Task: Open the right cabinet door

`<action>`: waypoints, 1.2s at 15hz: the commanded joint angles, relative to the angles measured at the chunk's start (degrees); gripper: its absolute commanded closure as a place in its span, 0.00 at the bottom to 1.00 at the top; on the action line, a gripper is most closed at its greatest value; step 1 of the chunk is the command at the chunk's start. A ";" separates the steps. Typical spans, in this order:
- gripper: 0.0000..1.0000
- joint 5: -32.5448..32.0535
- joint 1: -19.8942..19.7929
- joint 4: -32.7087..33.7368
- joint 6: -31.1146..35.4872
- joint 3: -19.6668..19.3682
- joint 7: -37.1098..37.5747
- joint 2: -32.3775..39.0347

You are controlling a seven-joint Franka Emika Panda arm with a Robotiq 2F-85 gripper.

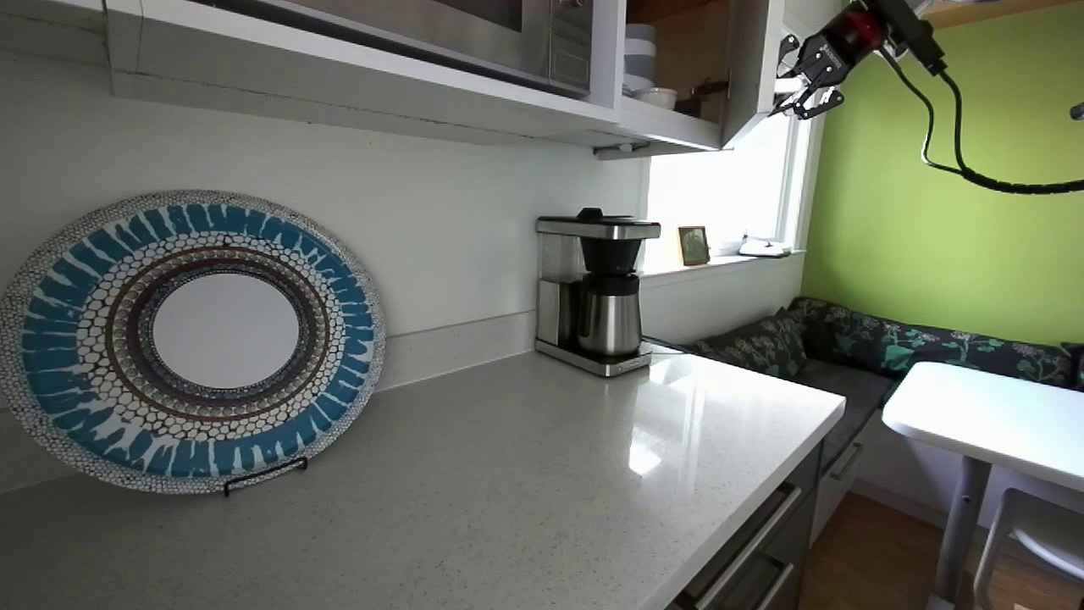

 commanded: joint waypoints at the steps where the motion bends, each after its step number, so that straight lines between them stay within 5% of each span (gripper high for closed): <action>1: 0.97 2.92 -2.38 5.90 -4.27 -4.29 -6.55 4.84; 9: 0.97 6.70 -7.98 15.66 -15.45 -9.32 -17.84 11.86; 18: 0.97 14.90 -15.93 24.08 -23.52 -10.34 -27.14 19.65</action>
